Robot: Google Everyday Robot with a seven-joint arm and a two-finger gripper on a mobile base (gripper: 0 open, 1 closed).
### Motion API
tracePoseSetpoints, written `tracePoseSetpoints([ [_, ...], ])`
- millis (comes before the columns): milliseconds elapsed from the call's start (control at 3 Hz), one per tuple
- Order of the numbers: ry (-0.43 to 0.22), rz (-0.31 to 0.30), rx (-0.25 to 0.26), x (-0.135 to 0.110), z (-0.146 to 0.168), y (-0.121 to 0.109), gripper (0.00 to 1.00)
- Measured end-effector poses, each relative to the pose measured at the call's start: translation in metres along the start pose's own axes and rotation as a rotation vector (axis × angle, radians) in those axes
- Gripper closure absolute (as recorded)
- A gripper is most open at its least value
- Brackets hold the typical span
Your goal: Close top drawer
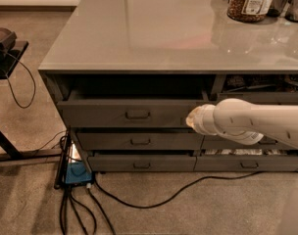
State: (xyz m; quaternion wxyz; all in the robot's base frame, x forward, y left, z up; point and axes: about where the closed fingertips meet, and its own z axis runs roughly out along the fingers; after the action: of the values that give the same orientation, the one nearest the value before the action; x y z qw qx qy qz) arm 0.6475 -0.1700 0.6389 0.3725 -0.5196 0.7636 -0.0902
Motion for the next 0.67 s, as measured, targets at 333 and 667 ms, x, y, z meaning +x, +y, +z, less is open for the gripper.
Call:
tracePoseSetpoints([
  [333, -0.028, 0.088, 0.147, 0.010, 0.013, -0.041, 1.00],
  [667, -0.046, 0.142, 0.195, 0.015, 0.023, -0.052, 1.00],
])
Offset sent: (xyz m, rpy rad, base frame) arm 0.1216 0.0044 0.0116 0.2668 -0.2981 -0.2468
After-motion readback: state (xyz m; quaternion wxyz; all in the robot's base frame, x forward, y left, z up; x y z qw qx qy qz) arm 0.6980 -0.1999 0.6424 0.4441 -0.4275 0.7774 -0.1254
